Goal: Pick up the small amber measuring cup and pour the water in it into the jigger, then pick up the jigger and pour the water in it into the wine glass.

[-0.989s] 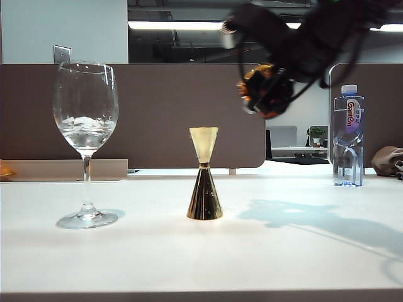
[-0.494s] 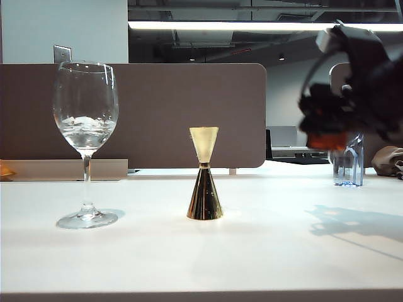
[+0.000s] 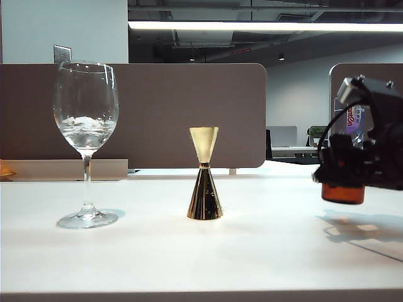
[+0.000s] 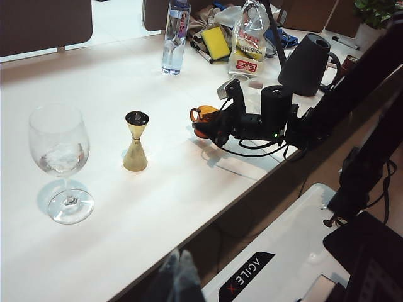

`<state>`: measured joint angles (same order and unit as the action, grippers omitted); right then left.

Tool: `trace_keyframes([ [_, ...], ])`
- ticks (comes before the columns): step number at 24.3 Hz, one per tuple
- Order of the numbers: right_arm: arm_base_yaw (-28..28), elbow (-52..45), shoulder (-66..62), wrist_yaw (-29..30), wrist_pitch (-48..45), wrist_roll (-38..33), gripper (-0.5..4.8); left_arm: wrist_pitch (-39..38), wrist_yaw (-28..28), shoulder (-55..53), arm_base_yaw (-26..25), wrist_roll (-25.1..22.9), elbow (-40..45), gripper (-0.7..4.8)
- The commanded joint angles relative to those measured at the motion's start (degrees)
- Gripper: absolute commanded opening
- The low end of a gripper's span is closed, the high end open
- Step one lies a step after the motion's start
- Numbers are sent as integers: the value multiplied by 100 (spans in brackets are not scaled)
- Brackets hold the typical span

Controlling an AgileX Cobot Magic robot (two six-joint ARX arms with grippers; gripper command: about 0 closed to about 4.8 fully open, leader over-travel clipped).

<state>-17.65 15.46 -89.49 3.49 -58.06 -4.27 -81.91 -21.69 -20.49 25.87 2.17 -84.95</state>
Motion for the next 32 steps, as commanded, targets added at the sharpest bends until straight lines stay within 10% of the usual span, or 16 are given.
trace_keyframes([
  [1, 7, 15, -212, 24, -269, -24, 1, -11, -17, -4, -2, -22, -20, -2],
  [13, 7, 24, -802, -247, -391, -7, 59, -11, -17, -4, -2, -22, -20, -2],
  [15, 7, 26, -802, -249, -393, 2, 167, -11, -15, -4, -2, -22, -20, -2],
  [21, 7, 24, -798, -413, -389, 2, 271, -11, -15, -4, -2, -22, -20, -2],
  [32, 7, 9, -398, -557, -48, 2, 374, -11, -15, -4, -2, -22, -20, -2],
])
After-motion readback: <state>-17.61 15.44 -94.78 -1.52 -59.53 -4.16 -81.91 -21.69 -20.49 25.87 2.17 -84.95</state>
